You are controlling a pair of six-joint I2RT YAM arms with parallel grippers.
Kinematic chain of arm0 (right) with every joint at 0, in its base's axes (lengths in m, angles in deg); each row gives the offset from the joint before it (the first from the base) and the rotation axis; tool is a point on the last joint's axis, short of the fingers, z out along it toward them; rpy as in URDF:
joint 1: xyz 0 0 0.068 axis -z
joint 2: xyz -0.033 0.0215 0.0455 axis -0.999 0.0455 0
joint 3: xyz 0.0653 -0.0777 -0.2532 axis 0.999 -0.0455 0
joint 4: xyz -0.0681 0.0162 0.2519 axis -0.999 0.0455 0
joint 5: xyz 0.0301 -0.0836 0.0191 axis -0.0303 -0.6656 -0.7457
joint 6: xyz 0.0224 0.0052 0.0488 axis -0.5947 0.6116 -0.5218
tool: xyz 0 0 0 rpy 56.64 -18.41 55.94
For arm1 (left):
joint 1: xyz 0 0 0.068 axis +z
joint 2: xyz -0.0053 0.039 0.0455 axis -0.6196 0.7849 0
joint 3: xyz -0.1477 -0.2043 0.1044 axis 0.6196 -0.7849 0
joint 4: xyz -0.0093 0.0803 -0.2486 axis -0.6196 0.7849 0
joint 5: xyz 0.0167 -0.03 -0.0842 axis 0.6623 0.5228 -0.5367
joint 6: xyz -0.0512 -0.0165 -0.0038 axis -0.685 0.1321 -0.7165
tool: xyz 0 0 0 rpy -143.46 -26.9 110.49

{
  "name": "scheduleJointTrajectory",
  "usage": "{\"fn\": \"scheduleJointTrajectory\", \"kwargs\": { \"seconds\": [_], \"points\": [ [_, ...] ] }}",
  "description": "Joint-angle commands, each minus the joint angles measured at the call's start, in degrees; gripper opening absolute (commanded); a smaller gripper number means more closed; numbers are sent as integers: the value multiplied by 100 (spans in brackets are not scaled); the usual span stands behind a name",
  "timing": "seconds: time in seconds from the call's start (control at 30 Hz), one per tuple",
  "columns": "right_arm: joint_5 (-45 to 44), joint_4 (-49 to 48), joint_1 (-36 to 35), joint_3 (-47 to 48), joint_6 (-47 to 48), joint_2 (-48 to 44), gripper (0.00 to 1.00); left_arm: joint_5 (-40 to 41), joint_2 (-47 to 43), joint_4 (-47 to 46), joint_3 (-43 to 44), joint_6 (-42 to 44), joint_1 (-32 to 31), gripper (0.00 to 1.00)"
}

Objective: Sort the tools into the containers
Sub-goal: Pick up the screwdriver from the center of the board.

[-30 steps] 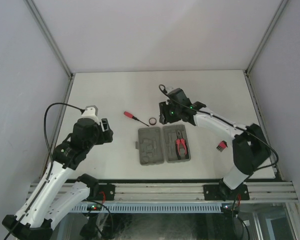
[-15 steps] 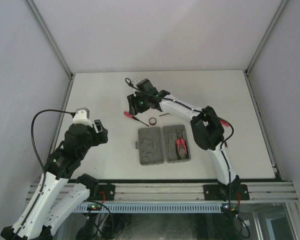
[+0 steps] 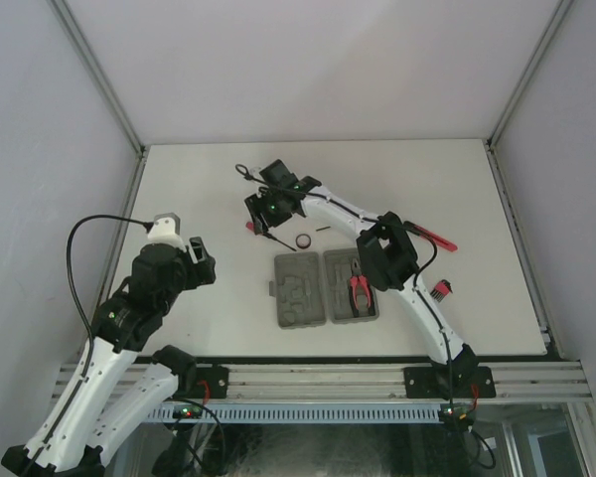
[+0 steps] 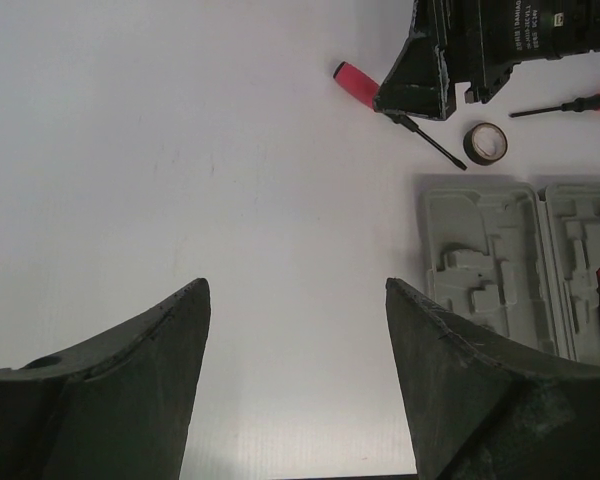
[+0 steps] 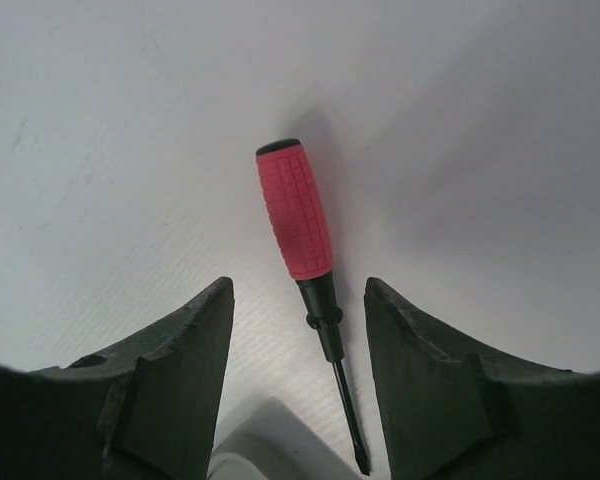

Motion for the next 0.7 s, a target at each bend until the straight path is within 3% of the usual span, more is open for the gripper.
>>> {"fn": "scheduleJointTrajectory", "kwargs": {
  "seconds": [0.0,0.43,0.53,0.67],
  "points": [
    [-89,173,-69,260,247,105,55,97,15,-79,239,6,28,75],
    [-1031,486,-362,349,826,354,52,105,44,-97,243,6,35,75],
    [-1173,538,-404,293,910,361,46,105,59,-90,240,6,28,75],
    [-1145,515,-406,203,934,325,32,101,35,-98,226,6,28,75]
  ]
}}
